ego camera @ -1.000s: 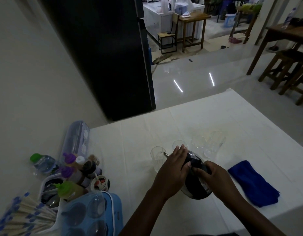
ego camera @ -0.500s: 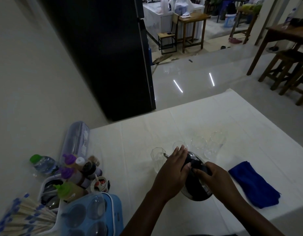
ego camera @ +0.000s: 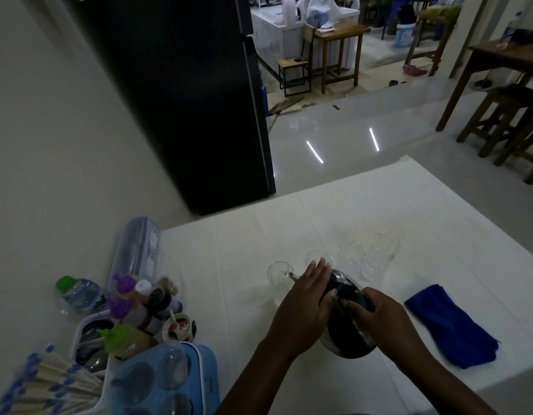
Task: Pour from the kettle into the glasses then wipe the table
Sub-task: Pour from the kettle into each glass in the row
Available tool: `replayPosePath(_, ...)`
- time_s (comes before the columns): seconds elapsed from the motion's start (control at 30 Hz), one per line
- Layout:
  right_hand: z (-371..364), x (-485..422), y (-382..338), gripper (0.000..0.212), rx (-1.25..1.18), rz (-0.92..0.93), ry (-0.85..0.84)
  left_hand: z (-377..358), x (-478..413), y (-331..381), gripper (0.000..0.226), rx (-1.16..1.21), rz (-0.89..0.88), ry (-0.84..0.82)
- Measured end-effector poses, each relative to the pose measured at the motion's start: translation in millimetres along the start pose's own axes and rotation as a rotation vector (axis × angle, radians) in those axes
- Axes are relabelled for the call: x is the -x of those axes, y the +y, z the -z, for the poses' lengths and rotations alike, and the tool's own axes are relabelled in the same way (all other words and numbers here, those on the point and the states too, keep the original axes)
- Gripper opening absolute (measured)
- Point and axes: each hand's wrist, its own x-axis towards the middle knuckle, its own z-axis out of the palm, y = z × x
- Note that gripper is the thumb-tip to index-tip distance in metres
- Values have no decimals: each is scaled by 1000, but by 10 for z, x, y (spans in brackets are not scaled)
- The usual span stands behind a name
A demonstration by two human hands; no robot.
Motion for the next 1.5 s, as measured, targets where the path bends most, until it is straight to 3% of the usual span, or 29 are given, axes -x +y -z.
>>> replayPosePath(1.37,-21,62,-120,10,-24,-12,9,49,48,11,49,56,49,-12)
replayPosePath(1.5,-22,65,-117,16,-28,-8,21,46,43,11,60,54,57,-12)
